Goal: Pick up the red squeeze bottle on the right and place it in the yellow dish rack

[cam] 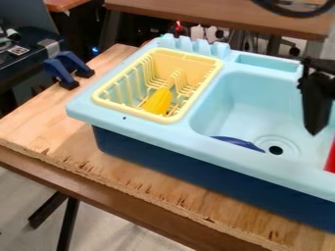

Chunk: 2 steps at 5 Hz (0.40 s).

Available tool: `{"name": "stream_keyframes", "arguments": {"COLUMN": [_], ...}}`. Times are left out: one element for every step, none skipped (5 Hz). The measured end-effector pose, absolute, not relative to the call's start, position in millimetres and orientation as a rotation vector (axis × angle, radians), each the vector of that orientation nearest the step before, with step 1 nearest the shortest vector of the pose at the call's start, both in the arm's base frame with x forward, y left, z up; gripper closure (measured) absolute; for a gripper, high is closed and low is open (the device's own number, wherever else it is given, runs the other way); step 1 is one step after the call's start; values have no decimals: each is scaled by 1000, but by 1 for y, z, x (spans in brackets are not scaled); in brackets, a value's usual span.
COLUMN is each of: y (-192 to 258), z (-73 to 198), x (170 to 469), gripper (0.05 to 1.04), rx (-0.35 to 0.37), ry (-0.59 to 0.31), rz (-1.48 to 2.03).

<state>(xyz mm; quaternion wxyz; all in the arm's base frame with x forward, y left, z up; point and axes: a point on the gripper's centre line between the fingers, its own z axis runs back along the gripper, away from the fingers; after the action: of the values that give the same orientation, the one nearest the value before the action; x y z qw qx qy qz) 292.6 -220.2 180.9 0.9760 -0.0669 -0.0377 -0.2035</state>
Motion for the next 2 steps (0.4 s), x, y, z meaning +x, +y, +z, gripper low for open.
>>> {"name": "stream_keyframes", "arguments": {"y": [-232,-235], "z": [190,189], "x": [290,293], "gripper": [80,81], "rx": [-160,-154], "ry": [-103,-97], "rz": [-464,-488]}}
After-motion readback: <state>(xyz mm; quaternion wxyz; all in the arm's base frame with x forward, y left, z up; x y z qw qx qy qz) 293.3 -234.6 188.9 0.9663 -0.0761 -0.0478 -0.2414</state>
